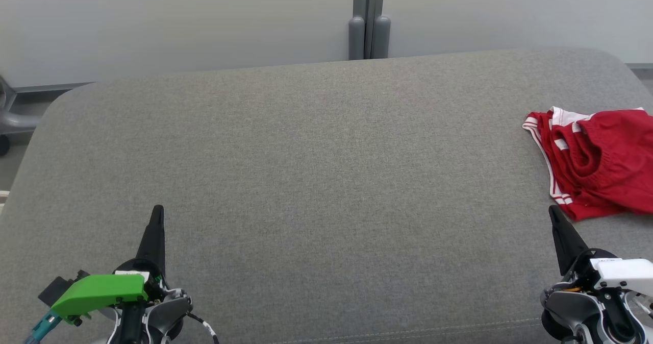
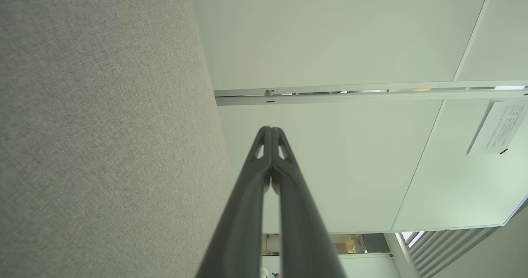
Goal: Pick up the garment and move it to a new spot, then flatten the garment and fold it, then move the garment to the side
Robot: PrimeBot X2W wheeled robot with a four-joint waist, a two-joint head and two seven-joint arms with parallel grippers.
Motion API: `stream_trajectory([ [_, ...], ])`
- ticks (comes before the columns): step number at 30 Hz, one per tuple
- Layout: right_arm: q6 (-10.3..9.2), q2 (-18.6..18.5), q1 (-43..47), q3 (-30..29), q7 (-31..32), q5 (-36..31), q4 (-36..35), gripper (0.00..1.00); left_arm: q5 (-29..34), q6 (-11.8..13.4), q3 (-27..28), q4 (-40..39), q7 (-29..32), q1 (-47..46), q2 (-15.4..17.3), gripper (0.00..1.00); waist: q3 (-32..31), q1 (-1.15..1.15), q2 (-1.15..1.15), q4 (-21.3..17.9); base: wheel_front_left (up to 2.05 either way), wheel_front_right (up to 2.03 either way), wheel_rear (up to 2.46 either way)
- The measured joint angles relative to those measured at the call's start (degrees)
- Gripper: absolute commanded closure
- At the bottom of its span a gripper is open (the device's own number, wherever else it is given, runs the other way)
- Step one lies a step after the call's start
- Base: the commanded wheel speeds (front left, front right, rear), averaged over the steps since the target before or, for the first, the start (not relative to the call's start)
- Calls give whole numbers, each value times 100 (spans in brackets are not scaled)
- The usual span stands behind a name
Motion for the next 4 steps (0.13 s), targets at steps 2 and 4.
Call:
stream_trajectory([
  [2,0,0,0,0,0,0,0,100,4,0,1,0,0,0,-1,100,0,0,0,0,0,0,0],
  [4,0,0,0,-1,0,0,0,100,4,0,2,0,0,0,-1,100,0,0,0,0,0,0,0],
])
